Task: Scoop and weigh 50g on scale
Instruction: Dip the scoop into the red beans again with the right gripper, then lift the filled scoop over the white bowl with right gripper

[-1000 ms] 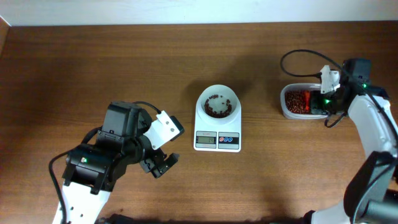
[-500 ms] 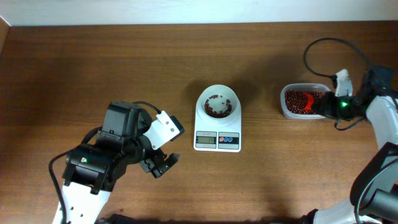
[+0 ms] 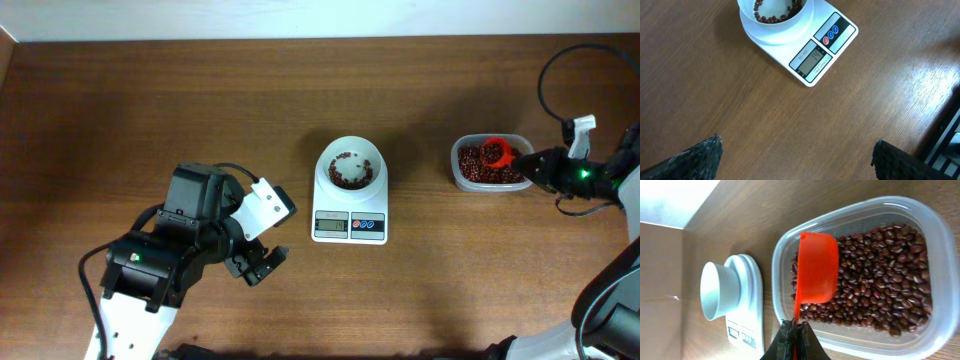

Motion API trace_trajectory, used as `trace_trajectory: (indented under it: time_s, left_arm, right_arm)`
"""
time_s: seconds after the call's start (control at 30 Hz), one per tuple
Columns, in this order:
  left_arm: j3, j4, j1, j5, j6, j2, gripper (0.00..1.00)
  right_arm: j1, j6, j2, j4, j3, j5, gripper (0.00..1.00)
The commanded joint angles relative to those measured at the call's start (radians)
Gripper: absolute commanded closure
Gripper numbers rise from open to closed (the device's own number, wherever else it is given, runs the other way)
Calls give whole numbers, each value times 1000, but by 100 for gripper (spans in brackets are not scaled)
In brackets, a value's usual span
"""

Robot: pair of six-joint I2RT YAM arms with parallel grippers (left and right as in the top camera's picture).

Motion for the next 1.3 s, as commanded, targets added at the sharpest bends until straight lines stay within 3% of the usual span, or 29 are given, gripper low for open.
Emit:
trace_trajectory:
  time_s: [0.0,0.7,1.13,1.27]
  left_arm:
    - [6,2,6,18,15,-1,1]
    - [6,2,6,18,15,-1,1]
    - [6,2,6,18,15,-1,1]
    - [6,2,6,18,15,-1,1]
  right_arm:
    - [-4,3,5,-7,17,-49,96]
    - [-5,3,5,-70,17,-50,96]
    - [0,3,5,-68,17,-427,96]
    - [64,3,5,-60,17,-453,96]
